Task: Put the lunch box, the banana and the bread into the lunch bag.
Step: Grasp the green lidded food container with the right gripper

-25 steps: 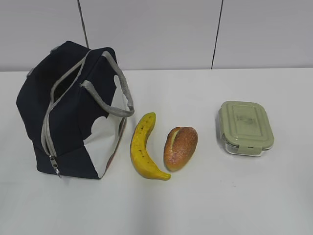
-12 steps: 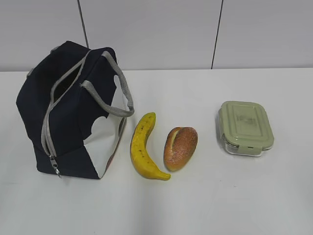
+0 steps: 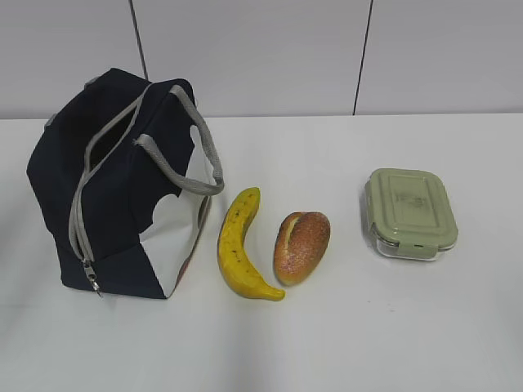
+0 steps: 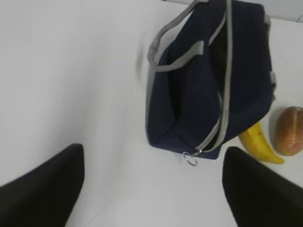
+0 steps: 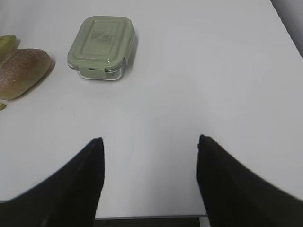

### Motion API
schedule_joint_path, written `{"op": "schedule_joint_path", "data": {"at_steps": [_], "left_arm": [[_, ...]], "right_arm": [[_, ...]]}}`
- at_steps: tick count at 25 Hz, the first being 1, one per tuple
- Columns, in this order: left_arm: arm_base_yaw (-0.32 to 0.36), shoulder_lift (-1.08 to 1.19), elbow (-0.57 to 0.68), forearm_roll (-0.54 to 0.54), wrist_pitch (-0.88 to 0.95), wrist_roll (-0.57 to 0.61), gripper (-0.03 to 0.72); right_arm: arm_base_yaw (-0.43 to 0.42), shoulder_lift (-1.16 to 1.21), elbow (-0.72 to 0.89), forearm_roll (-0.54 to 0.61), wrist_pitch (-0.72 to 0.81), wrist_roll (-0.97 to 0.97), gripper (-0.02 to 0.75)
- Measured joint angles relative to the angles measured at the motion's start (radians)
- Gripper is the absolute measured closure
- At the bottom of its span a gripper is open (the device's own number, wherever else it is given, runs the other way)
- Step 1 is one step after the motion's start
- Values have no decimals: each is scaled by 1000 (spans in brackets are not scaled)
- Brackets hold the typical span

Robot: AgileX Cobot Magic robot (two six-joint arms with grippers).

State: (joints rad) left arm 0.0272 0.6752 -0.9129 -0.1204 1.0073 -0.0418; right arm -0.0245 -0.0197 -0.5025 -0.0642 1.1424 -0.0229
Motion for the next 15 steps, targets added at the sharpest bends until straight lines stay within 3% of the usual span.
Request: {"op": "schedule_joint_path", "data": {"at_steps": [6,15], "left_arm": [[0,254,-179,-139,19,96,106],[-5,595,-438,-227,118,190,117]], "right_arm": [[0,0,0,0,0,0,280],[0,0,0,0,0,0,280]]}}
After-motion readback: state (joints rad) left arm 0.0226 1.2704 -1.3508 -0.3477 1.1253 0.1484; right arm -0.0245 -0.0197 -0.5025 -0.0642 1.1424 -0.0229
